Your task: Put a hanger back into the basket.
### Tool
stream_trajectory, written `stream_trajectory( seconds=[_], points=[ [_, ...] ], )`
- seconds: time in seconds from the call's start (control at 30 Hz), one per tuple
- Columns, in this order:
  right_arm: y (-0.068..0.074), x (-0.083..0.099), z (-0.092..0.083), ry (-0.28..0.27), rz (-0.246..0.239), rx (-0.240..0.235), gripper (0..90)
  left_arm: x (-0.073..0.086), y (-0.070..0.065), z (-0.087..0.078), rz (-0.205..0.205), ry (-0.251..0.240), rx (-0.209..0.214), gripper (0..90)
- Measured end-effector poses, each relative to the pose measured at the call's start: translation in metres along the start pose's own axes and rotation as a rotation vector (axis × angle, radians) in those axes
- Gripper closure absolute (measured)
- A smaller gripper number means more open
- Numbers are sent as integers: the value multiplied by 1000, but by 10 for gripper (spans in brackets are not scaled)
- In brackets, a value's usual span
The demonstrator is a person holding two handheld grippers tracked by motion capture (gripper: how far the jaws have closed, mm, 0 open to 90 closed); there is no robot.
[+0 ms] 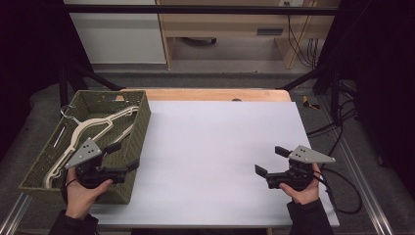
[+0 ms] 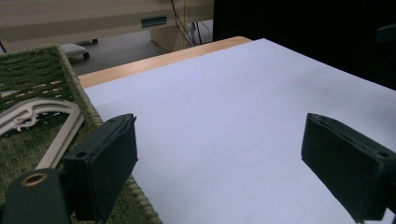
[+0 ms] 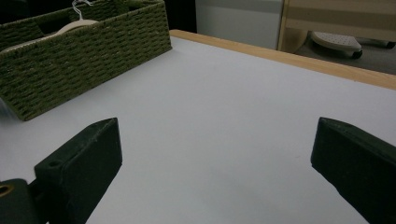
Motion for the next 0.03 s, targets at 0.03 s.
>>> stream_trajectory(
  seconds=[0.03],
  points=[
    [0,0,0,-4,2,-1,26,2,-1,1,4,6,-4,107]
  ],
)
Point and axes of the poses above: each handheld gripper's, and its own axes: z roughly forward along the jaws, x roughly out of its underside, y roughly to its left, the point moved 6 cm from there along z, roughly forward along the jaws, and after that the axes turned 15 degrees about y, right-handed, at the moved point
